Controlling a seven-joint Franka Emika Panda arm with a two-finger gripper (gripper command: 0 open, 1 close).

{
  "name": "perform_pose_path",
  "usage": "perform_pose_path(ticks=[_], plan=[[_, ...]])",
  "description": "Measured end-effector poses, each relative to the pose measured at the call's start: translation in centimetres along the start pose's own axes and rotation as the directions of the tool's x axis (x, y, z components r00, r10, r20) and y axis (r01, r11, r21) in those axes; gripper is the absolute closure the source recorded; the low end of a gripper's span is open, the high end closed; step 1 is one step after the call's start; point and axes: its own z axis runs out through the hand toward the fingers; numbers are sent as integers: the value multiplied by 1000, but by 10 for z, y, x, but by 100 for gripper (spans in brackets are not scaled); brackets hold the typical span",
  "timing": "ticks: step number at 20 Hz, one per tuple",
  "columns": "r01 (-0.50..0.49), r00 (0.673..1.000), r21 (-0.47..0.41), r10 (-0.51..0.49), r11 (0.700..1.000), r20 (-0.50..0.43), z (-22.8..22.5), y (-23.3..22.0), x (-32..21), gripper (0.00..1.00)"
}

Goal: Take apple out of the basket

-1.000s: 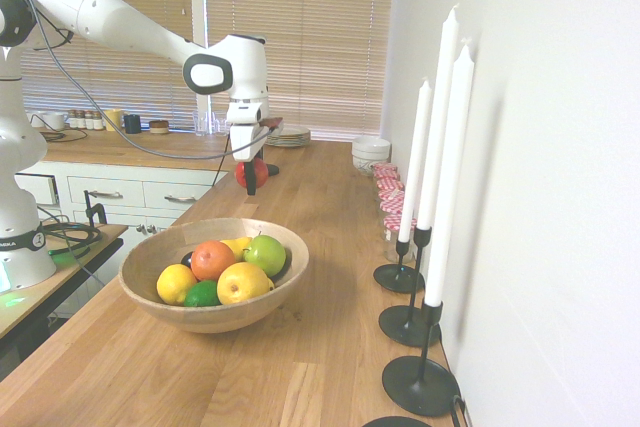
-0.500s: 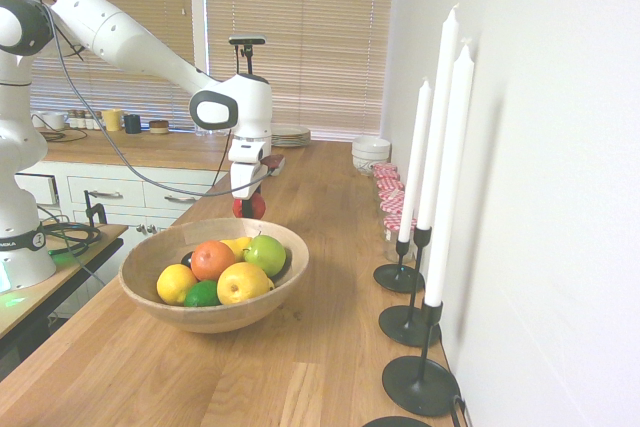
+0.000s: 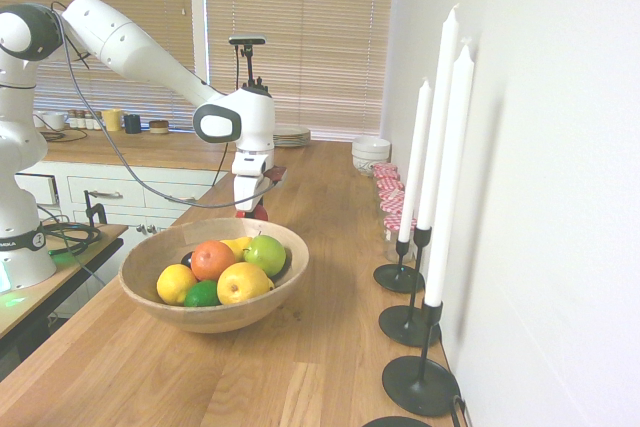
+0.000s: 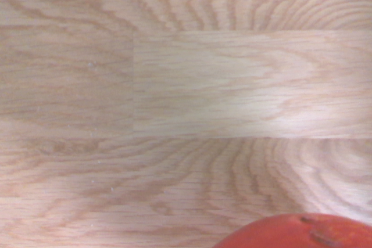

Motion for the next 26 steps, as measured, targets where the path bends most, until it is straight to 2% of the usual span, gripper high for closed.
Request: perform_pose_path(ticks=[26], plan=[[-16, 1000, -11, 16, 1000, 3, 8, 4, -3, 0]])
